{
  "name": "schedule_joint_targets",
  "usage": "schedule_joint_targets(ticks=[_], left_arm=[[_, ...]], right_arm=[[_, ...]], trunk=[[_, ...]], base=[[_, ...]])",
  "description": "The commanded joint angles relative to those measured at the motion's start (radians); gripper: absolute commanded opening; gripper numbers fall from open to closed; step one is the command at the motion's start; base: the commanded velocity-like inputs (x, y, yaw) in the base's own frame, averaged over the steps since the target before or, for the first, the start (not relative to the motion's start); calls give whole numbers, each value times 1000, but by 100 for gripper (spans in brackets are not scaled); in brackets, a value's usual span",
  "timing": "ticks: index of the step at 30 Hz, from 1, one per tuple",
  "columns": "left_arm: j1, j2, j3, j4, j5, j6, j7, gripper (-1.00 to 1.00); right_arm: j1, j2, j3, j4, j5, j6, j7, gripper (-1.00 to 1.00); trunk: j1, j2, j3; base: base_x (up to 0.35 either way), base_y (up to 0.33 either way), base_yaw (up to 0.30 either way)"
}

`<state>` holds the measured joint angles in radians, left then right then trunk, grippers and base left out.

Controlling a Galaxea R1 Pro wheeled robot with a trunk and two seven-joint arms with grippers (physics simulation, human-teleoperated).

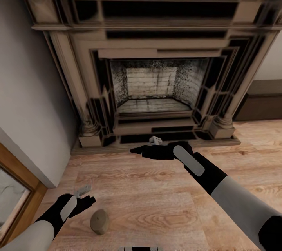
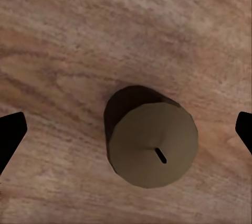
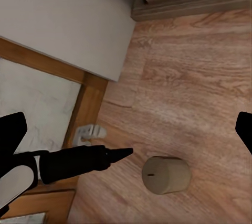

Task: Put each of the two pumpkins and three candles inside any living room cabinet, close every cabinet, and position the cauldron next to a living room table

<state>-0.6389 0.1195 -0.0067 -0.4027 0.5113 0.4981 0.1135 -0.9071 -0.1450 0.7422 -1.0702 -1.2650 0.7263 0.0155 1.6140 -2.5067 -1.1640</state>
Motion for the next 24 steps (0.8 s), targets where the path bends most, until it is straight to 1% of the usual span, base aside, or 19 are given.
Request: schedule_joint_targets(ticks=[1, 13, 16, 17, 19, 21, 23, 24], left_arm=[[0, 0, -1, -2, 11, 5, 8, 100], [0, -2, -5, -2, 6, 1, 8, 100], [0, -16, -8, -2, 3, -7, 6, 100], [0, -25, -12, -2, 2, -8, 5, 100], [1, -44, -37, -2, 0, -10, 1, 100], [1, -51, -52, -2, 0, -10, 0, 100], [0, -63, -79, -2, 0, -10, -1, 100], [1, -70, -87, -3, -1, -10, -1, 100]], right_arm=[[-1, -1, 2, 0, 0, 1, 2, 100], [-1, -1, 2, 1, 2, 1, -3, 100], [-1, -1, 2, 1, 3, 1, -3, 100], [-1, -1, 2, 1, 3, 1, -3, 100], [-1, -1, 2, 1, 3, 1, -3, 100], [-1, -1, 2, 1, 3, 1, -3, 100], [-1, -1, 2, 1, 3, 1, -3, 100], [-1, -1, 2, 1, 3, 1, -3, 100]], trunk=[[0, -1, -5], [6, -3, -51], [7, -4, -63], [7, -4, -67], [8, -5, -74], [9, -5, -82], [10, -6, -90], [10, -6, -90]], base=[[0, 0, 0], [0, 0, 0], [0, 0, 0], [0, 0, 0], [0, 0, 0], [0, 0, 0], [0, 0, 0], [0, 0, 0]])
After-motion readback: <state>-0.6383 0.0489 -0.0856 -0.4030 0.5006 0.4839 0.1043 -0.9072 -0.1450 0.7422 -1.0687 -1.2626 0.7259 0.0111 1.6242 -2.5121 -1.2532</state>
